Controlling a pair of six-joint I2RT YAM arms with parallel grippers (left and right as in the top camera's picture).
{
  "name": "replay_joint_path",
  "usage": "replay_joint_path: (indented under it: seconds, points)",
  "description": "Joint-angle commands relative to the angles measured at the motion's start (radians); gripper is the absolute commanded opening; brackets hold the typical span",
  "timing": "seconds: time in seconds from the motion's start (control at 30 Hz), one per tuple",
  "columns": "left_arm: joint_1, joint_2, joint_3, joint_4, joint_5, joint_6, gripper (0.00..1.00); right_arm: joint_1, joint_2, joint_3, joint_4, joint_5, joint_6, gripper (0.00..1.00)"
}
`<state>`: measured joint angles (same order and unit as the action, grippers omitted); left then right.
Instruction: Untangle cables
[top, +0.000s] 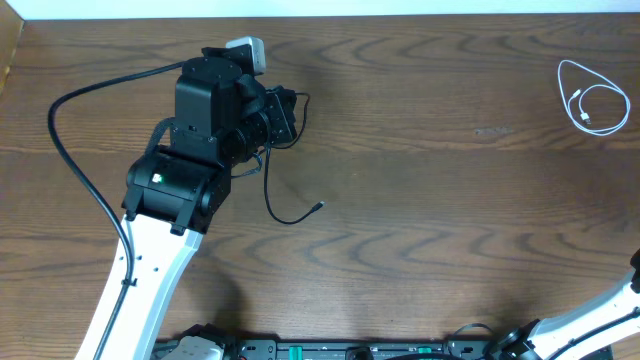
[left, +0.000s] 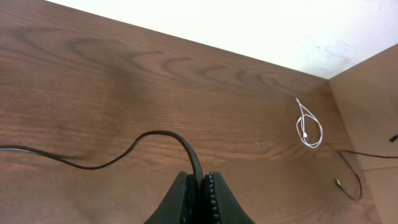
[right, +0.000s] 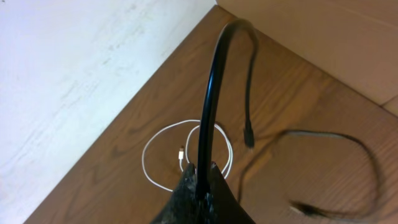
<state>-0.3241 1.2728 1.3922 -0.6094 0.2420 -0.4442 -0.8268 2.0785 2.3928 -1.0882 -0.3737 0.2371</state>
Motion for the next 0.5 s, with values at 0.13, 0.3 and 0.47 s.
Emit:
replay_joint_path:
  seconds: [0.13,0.3,0.47]
  points:
    - [-0.010,0.001,0.021,0.002,0.010,0.010,0.07,-0.008,-0.016,-0.035,-0.073,0.258,-0.013,0.04]
    - [-0.010,0.001,0.021,0.000,0.010,0.010,0.07,-0.018,-0.016,-0.125,-0.072,0.217,0.017,0.63]
    - [-0.010,0.001,0.021,-0.007,0.010,0.011,0.07,-0.021,-0.020,-0.140,-0.122,0.050,-0.015,0.85]
